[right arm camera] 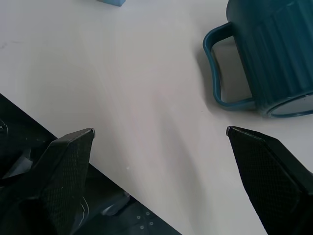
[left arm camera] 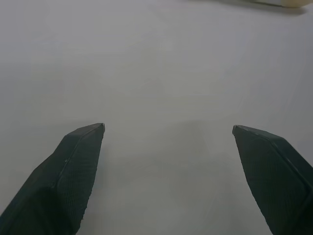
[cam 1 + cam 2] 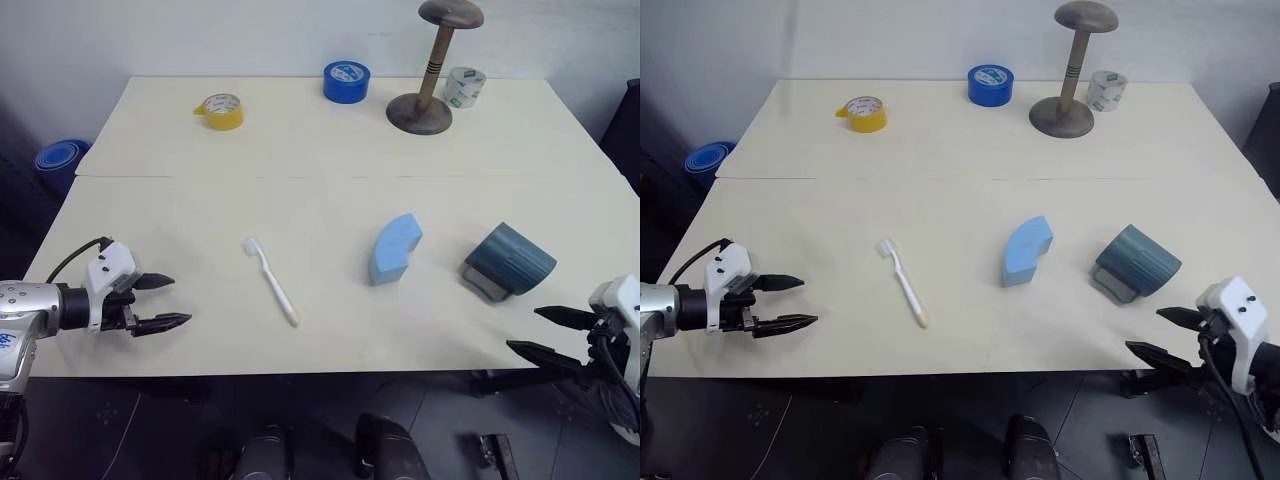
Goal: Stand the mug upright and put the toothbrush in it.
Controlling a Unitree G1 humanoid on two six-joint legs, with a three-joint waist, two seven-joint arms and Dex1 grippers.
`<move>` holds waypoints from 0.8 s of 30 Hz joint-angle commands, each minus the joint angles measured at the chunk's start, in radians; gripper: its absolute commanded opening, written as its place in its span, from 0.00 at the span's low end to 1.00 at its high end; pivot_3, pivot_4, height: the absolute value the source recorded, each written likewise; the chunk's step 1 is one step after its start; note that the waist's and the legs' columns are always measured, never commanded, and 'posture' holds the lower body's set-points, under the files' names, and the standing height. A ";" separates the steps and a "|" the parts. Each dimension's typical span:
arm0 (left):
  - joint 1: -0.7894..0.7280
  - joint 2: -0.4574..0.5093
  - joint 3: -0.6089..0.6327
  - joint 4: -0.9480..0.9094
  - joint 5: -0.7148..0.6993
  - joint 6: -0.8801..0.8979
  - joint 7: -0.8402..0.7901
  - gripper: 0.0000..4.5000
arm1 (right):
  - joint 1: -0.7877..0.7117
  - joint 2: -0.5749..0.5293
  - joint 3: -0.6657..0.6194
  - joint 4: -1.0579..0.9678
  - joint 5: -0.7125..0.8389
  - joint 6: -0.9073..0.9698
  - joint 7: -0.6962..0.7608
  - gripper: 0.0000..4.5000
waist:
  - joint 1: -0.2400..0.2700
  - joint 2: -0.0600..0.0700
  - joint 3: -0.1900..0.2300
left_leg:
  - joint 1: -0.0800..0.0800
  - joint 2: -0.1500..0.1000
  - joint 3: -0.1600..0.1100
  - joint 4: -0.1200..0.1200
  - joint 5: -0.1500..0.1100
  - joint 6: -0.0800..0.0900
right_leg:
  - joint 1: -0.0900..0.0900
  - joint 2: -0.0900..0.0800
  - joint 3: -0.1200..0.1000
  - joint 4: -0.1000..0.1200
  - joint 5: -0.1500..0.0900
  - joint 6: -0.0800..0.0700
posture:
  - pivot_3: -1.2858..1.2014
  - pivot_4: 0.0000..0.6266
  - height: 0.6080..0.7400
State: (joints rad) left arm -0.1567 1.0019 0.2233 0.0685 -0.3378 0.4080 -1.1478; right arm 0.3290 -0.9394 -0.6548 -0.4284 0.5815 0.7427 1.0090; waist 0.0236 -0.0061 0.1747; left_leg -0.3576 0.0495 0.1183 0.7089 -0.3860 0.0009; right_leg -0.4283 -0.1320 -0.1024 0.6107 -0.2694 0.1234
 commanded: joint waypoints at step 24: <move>-0.527 0.004 -0.184 -0.266 -0.354 0.379 -0.160 0.98 | -0.454 0.538 0.495 -0.350 0.132 0.299 -0.961 1.00 | -0.004 -0.001 -0.001 | 0.002 0.000 0.000 -0.001 0.000 -0.002 | -0.001 0.001 0.000 0.005 0.000 0.000 | 0.52 0.24 1.00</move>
State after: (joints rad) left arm -0.6464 1.0019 0.0574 -0.2137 -0.7104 0.8172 -1.2751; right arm -0.1135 -0.4101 -0.1986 -0.8035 0.7694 1.0734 0.0762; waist 0.0196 -0.0069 0.1741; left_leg -0.3558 0.0491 0.1183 0.7077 -0.3862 -0.0015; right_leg -0.4290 -0.1312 -0.1020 0.6147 -0.2698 0.1227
